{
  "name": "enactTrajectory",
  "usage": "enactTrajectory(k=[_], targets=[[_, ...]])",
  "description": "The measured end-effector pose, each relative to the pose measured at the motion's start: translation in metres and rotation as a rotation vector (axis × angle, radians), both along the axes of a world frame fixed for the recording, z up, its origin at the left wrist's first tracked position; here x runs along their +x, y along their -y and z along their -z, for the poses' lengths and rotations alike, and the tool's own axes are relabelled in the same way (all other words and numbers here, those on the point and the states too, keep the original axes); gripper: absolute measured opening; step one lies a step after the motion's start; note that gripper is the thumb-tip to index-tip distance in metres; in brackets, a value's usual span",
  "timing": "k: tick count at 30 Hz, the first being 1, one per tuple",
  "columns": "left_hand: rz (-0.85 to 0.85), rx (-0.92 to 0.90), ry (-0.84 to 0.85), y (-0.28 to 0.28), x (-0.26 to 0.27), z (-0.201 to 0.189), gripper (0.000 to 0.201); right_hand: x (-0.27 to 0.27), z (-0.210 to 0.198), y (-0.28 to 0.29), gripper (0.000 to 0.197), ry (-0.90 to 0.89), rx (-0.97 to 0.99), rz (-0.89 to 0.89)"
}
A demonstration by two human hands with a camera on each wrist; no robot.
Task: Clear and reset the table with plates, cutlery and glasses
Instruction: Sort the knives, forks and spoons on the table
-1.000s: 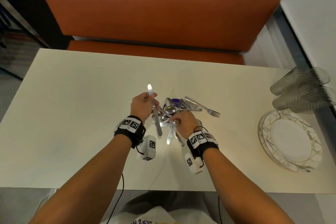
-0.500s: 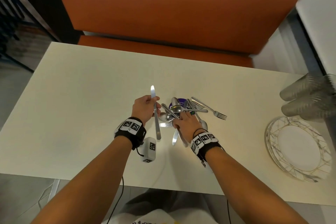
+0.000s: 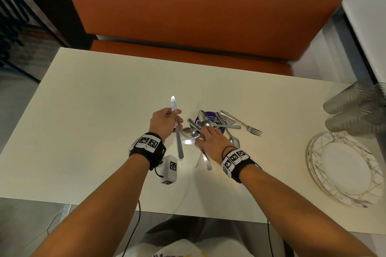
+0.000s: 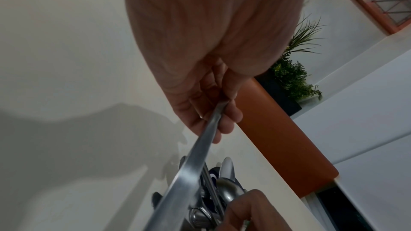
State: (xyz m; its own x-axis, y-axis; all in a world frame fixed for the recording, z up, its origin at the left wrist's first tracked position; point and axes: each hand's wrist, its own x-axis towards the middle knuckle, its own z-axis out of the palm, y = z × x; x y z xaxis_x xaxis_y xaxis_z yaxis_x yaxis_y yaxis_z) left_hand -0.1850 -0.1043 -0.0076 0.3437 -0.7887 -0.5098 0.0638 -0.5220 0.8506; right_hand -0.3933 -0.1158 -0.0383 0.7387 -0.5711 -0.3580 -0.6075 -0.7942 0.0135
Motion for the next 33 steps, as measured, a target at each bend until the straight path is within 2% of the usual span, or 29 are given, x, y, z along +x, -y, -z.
enactTrajectory(k=[4,8,11,15,17,19,23,28,31,33], targets=[[-0.006,0.003,0.009,-0.002,0.005,-0.001,0.019,0.003,-0.006,0.002,0.02,-0.042,-0.029,-0.061],[-0.03,0.01,-0.012,-0.003,0.011,-0.003,0.02,0.008,-0.013,0.003,0.029,-0.014,-0.028,-0.092],[-0.054,0.004,-0.02,-0.002,0.016,-0.004,0.02,0.01,-0.017,0.005,0.035,0.095,-0.016,-0.069],[-0.06,0.009,0.019,-0.003,0.018,-0.004,0.024,0.016,-0.024,0.006,0.032,0.267,0.005,0.048],[-0.068,0.025,0.025,-0.003,0.02,-0.004,0.027,0.017,-0.032,0.006,0.021,0.355,0.018,0.091],[-0.084,0.048,0.006,-0.002,0.021,-0.005,0.028,0.017,-0.041,0.007,0.011,0.494,0.071,0.172],[-0.067,0.044,-0.053,-0.001,0.018,-0.011,0.032,0.021,-0.049,0.011,0.008,0.787,0.222,0.404],[-0.04,-0.025,-0.118,0.001,0.003,-0.015,0.024,0.024,-0.052,0.019,0.018,1.123,0.288,0.713],[0.009,-0.07,-0.141,0.002,-0.01,-0.019,0.023,0.027,-0.054,0.019,0.025,1.191,0.319,0.88],[0.051,-0.083,-0.152,0.001,-0.018,-0.023,0.025,0.029,-0.056,0.018,0.022,1.188,0.379,0.951]])
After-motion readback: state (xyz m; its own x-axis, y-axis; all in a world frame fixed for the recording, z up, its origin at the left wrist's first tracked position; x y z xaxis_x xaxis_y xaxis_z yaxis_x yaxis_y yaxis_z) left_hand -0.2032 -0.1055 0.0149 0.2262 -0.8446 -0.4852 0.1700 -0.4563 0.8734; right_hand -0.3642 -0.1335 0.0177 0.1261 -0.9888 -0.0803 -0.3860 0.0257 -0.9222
